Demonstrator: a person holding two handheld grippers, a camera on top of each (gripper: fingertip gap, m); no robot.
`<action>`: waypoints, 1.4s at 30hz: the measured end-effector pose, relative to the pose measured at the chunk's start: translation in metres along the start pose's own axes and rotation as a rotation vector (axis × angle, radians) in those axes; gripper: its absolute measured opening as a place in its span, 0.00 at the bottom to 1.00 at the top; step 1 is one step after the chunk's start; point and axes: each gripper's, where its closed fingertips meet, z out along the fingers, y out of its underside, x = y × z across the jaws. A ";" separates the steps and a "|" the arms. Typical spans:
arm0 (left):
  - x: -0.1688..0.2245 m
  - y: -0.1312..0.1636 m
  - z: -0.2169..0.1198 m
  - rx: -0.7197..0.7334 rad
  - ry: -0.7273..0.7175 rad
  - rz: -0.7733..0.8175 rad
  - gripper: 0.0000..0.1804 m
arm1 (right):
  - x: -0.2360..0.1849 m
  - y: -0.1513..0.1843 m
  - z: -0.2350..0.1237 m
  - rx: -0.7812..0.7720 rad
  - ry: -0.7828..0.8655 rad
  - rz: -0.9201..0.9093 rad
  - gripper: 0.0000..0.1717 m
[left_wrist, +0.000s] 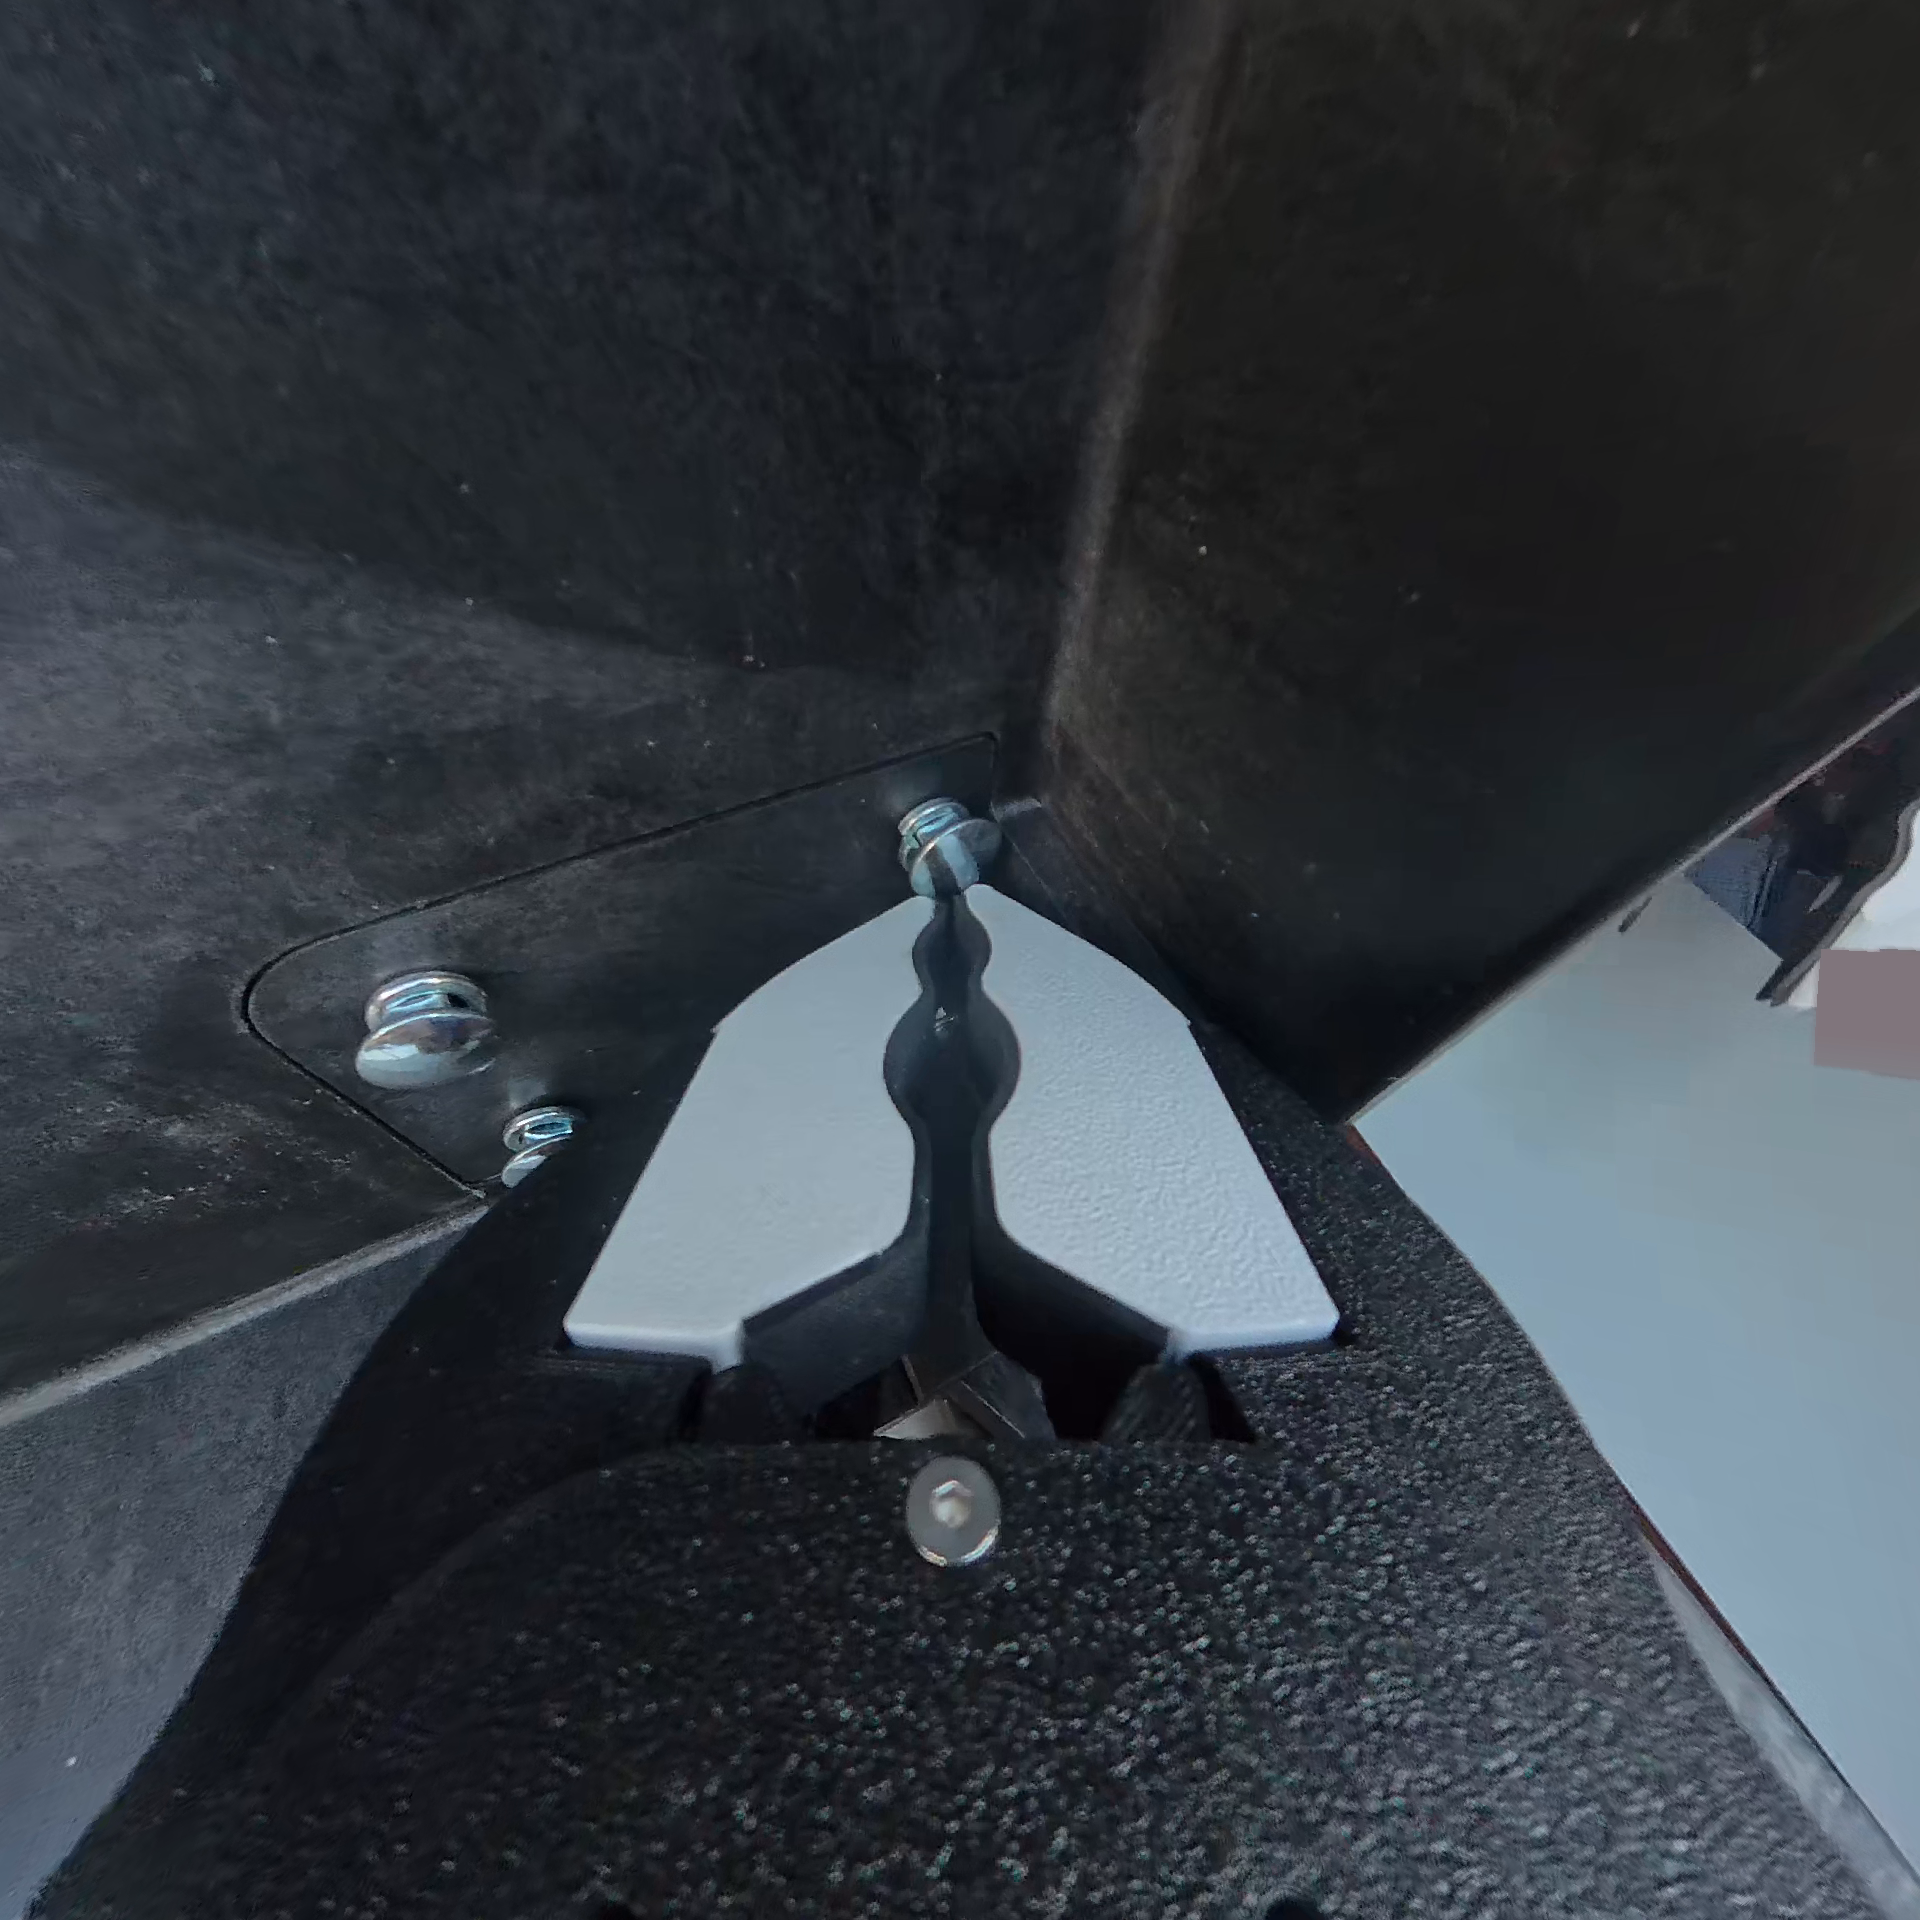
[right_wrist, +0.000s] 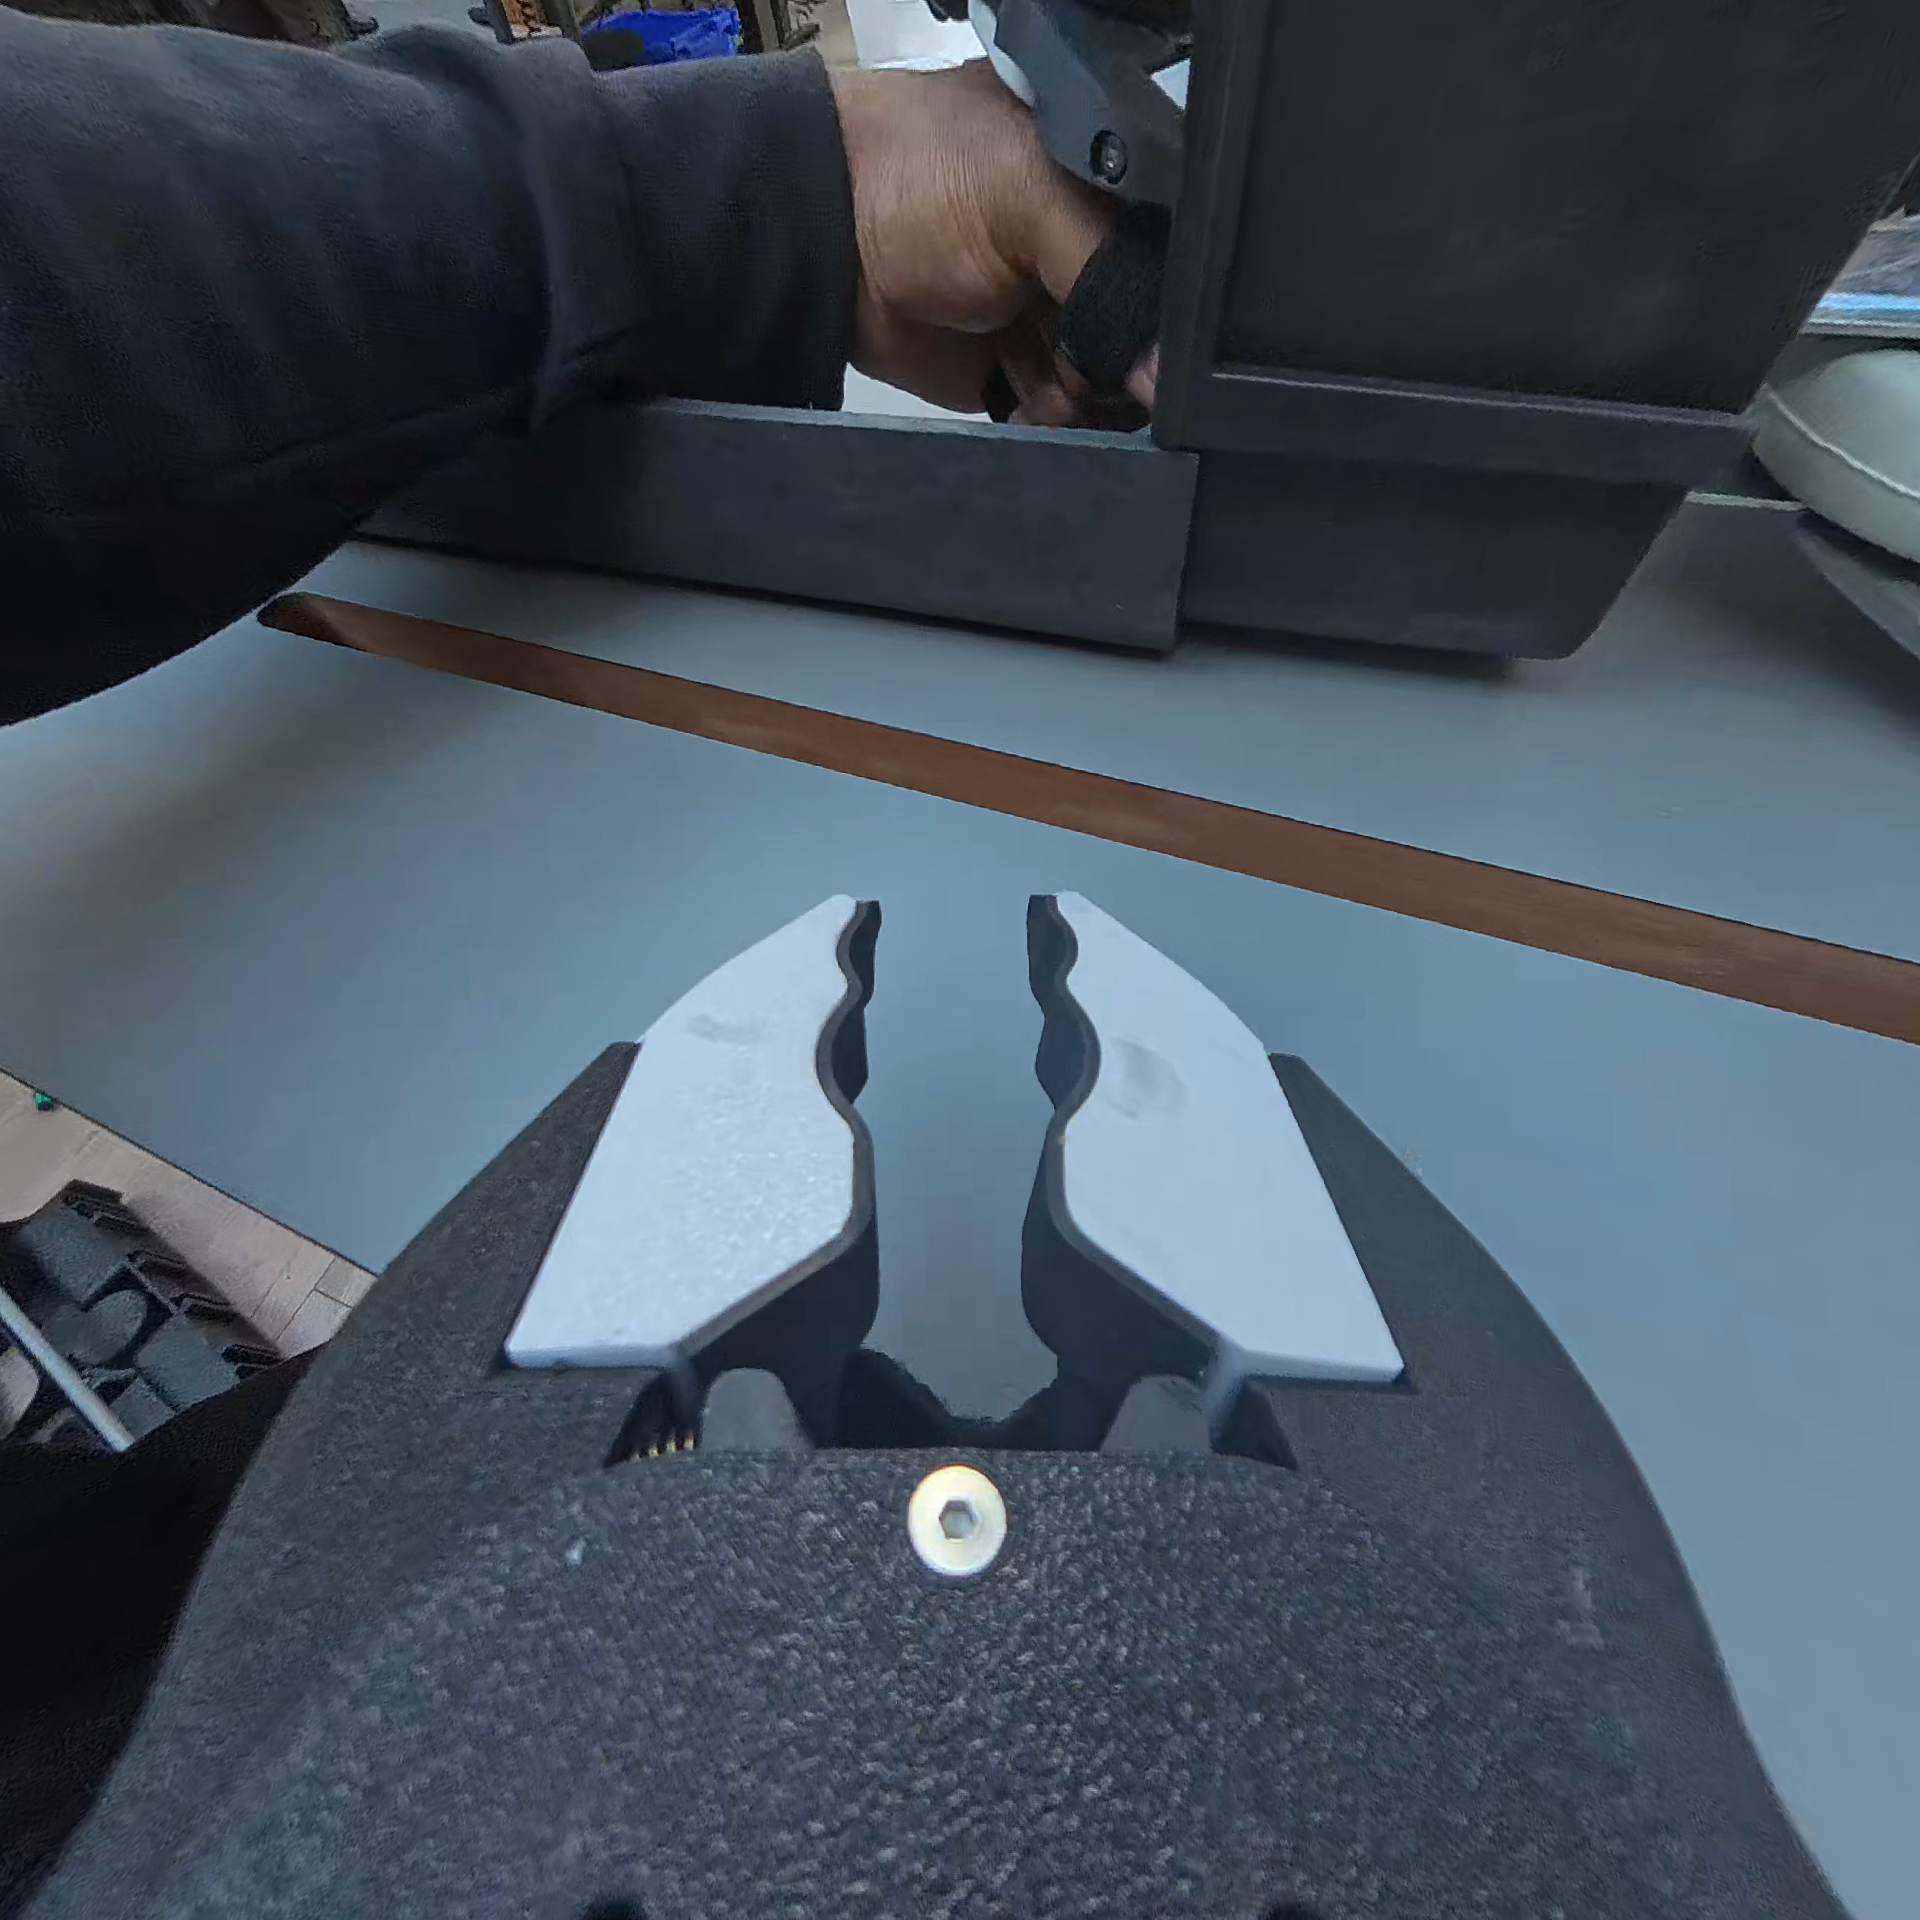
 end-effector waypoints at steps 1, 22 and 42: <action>0.000 0.000 0.000 0.001 -0.002 0.001 0.00 | -0.001 -0.001 0.004 0.001 -0.009 0.001 0.17; -0.024 -0.013 -0.045 -0.034 -0.252 0.038 0.00 | 0.017 -0.001 0.030 -0.124 0.017 0.026 0.20; 0.254 -0.080 -0.027 0.041 -0.329 -0.048 0.00 | 0.020 -0.009 0.069 -0.198 0.268 -0.273 0.16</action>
